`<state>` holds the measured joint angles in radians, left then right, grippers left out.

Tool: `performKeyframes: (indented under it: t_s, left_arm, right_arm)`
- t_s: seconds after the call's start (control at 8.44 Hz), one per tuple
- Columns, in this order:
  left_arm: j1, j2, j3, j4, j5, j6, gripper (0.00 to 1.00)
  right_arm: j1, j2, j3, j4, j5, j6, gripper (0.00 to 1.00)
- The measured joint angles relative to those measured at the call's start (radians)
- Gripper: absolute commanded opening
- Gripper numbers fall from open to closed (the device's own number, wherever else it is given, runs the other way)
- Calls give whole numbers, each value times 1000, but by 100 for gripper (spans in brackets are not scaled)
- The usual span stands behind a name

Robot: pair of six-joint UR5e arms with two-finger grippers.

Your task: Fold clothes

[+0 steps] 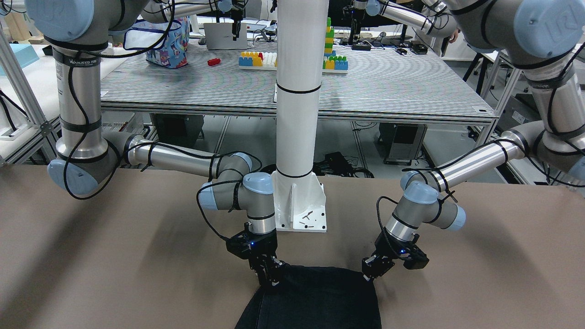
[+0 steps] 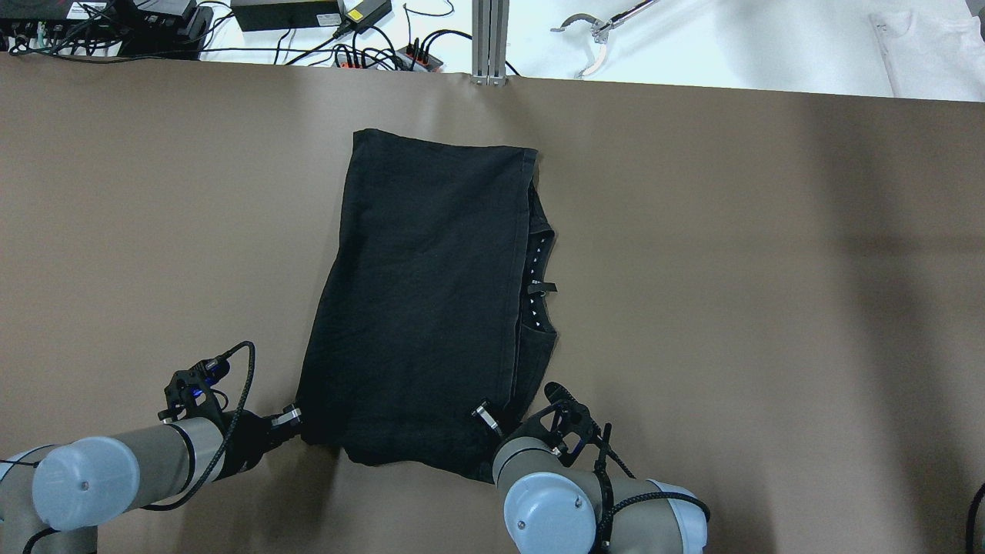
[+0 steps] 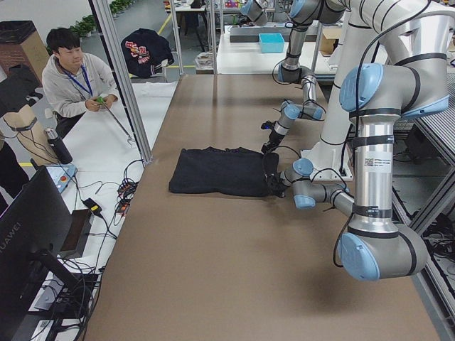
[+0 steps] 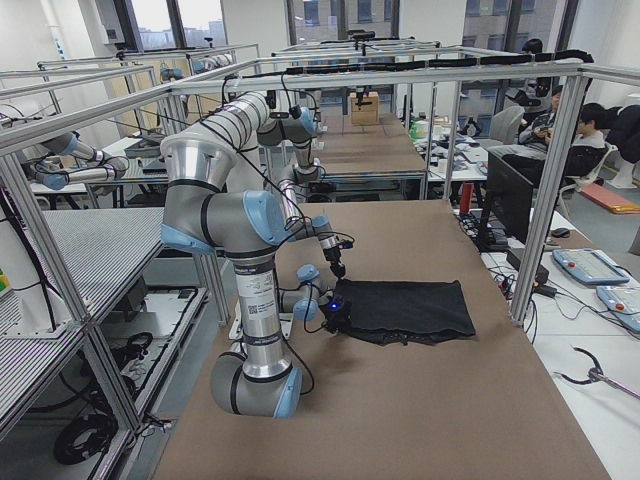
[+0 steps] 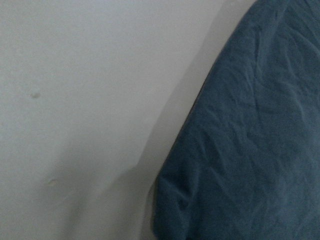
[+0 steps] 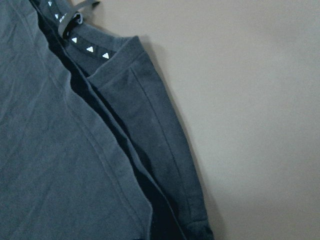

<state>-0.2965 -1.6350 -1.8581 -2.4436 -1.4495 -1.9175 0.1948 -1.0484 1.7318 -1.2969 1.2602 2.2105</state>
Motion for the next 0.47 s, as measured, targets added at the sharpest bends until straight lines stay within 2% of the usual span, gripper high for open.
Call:
performKeyframes:
  t_s: [0.36,0.47]
  left_arm:
    - [0,0,1,1,0,8,0]
    - [-1,-1,1,1,0,11,0]
  right_arm:
    - [0,-2,0,1,-2,-15,2]
    - [0,-4,1,1,-2,-17,0]
